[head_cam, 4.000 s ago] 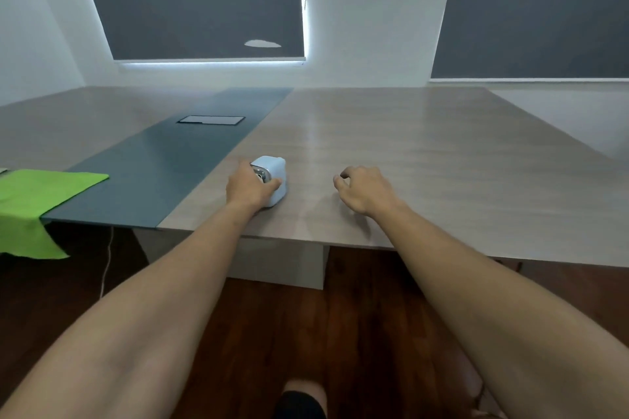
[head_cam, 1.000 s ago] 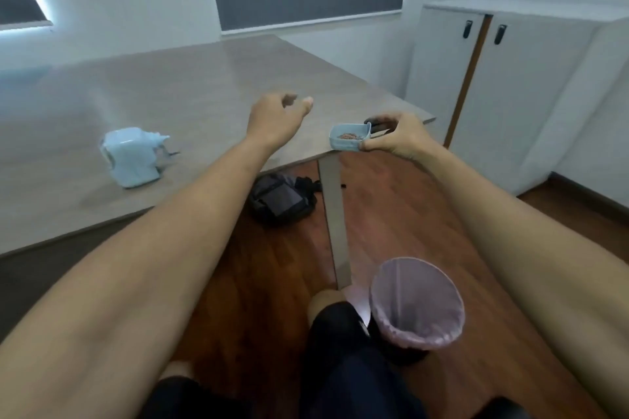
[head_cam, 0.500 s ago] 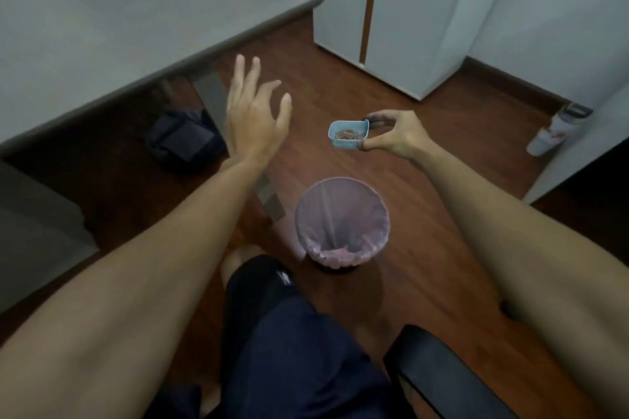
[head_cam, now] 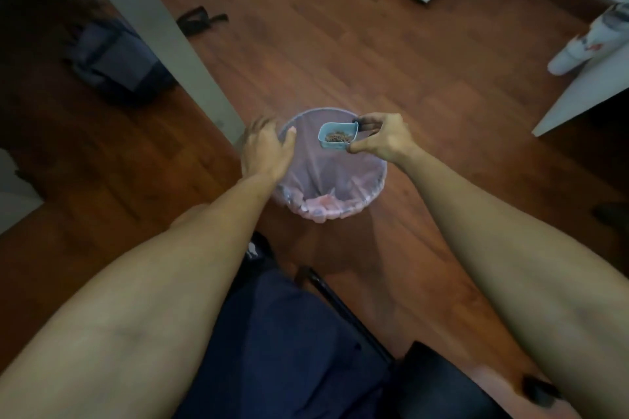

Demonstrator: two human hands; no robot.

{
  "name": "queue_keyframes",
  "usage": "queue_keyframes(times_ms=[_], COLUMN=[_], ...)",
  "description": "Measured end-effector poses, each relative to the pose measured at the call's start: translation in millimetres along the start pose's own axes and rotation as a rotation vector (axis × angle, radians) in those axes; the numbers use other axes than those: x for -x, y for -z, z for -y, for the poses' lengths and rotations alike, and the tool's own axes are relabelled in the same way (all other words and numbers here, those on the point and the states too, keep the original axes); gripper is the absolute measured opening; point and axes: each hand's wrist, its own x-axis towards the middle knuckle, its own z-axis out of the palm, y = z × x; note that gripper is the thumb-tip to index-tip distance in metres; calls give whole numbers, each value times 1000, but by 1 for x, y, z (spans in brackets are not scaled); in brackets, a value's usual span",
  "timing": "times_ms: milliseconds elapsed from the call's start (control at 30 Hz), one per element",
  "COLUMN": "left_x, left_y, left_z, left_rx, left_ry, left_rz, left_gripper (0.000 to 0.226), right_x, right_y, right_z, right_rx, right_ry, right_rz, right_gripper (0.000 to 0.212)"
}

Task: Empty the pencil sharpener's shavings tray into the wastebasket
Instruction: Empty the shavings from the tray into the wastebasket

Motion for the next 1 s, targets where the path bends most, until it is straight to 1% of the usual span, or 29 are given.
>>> queue_keyframes(times_ms=[167, 267, 300, 400, 500, 567, 633, 733, 767, 900, 1000], left_x=[5, 8, 7, 3, 0, -1, -2, -4, -3, -3, -3], left_y=[-36, -51, -54, -60, -64, -68, -72, -78, -78, -74, -72], left_z=[26, 40, 43, 47, 52, 55, 56, 60, 61, 61, 61], left_rx=[100, 149, 157, 155, 156, 148, 163, 163, 152, 222, 194], left_ry=[219, 332, 356, 369, 369, 369, 402, 501, 505, 463, 452], left_rz=[155, 287, 307, 315, 315, 334, 329, 300, 299, 338, 344], left_gripper=[50, 58, 62, 73, 74, 73, 67, 45, 44, 62, 64], right_x=[-7, -11, -12, -17, -23, -26, -30, -36, -38, -44, -45], right_y=[-23, -34, -38, -50, -62, -70, -78, -89, -92, -100, -103], right_z=[-27, -37, -39, -43, -40, -34, -27, -18, -15, -5, 1], right_rx=[67, 136, 181, 349, 541, 605, 624, 669, 694, 758, 775], right_ry=[-61, -91, -92, -62, -4, 25, 39, 74, 83, 100, 101], right_rz=[33, 43, 51, 66, 73, 74, 75, 119, 137, 149, 138], right_gripper=[63, 62, 62, 63, 50, 43, 49, 65, 68, 71, 72])
